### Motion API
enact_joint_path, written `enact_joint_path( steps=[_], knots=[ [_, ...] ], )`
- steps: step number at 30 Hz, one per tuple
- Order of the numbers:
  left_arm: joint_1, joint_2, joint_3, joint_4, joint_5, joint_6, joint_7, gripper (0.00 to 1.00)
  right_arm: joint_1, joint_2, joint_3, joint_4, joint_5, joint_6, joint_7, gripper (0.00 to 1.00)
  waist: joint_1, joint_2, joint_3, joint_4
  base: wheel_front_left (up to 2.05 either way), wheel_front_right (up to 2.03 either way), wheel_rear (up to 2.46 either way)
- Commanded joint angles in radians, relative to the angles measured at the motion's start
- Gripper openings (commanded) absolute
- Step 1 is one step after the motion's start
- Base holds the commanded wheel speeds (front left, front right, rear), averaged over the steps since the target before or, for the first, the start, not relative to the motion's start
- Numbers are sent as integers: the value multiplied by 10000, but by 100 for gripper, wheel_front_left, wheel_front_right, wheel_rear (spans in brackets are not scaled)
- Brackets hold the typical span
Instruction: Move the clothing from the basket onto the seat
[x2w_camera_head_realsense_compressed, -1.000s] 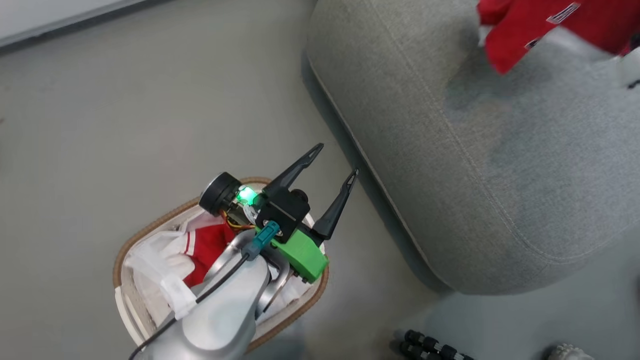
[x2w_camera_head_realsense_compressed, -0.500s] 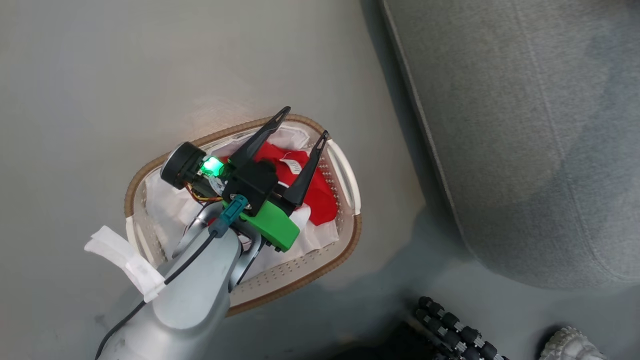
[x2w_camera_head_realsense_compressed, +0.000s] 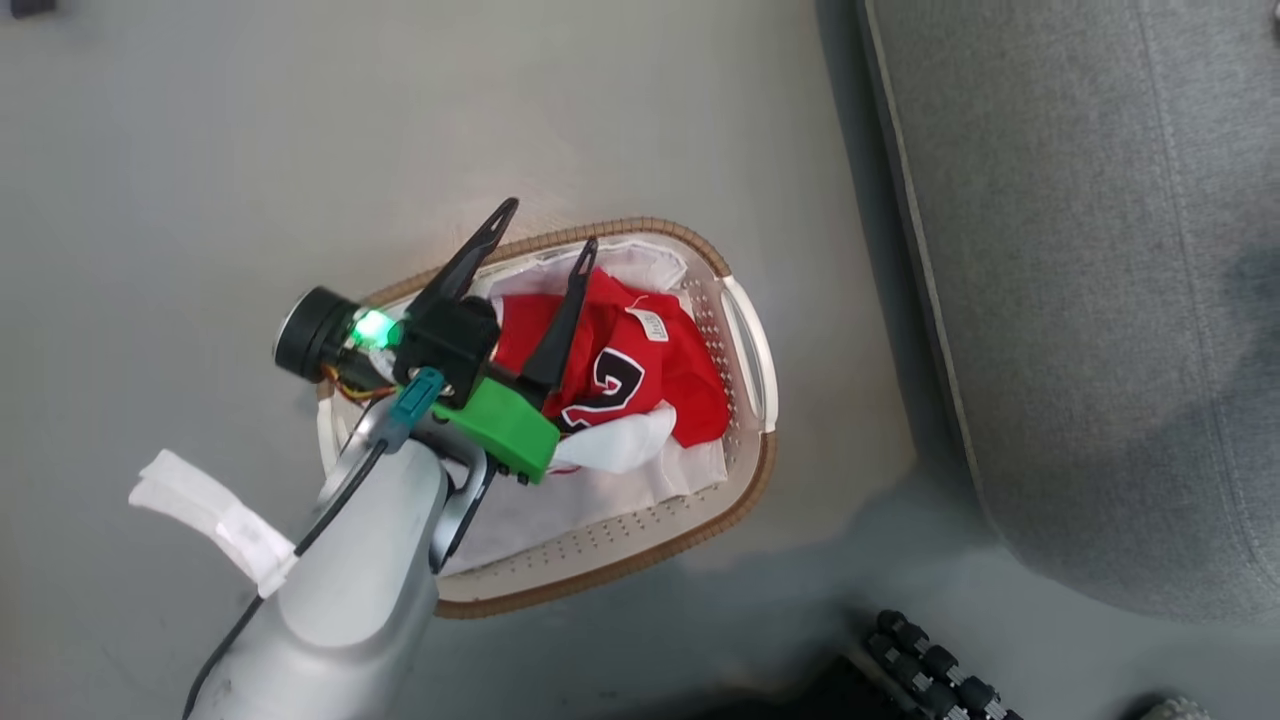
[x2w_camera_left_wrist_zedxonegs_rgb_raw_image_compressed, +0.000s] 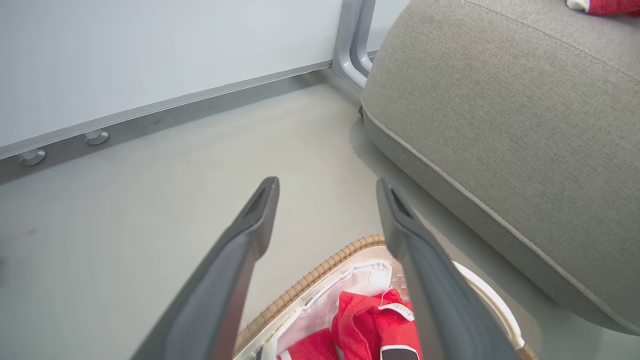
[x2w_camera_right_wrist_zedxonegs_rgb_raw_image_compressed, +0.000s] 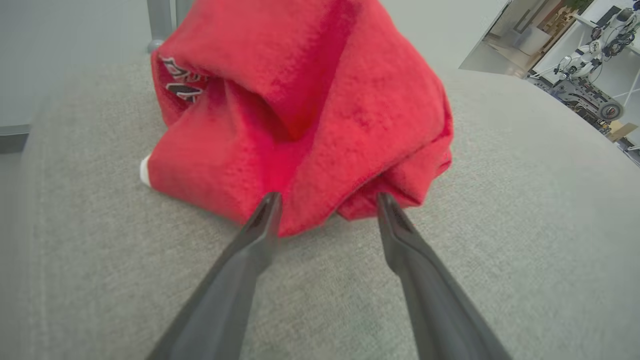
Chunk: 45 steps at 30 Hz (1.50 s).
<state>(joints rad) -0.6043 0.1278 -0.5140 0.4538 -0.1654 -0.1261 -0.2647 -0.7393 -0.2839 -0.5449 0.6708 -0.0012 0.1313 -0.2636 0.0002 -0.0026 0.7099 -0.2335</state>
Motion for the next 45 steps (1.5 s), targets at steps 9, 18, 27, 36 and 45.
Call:
enact_joint_path(
  steps=[9, 18, 27, 36, 45],
  knots=[
    [1107, -43, 929, 7, 93, 49, 5, 100, 2480, 967, 886, -2032, 428, -10, -15, 100, -2, 26, -1962, 30, 0, 0, 0],
    [1902, -261, 2555, -16, -32, 324, 7, 100, 3024, 1542, 2383, -3374, 1513, -10, -15, 100, -2, 26, -3131, 705, 0, 0, 0],
    [2666, -475, 4125, 5, 30, 525, 7, 100, 3222, 1701, 3845, -3162, 1572, -10, -13, 100, -2, 26, -4109, 1586, 0, 0, 0],
    [3727, -709, 5010, 48, 153, 452, 6, 100, 4249, 1924, 4368, -2821, 1729, -10, -15, 100, -2, 26, -5137, 2140, 0, 0, 0],
    [5014, -767, 5053, -322, -156, 219, 6, 100, 5437, 1927, 4604, -2723, 1805, -10, -15, 100, -2, 26, -5982, 2164, 0, 0, 0]
  ],
)
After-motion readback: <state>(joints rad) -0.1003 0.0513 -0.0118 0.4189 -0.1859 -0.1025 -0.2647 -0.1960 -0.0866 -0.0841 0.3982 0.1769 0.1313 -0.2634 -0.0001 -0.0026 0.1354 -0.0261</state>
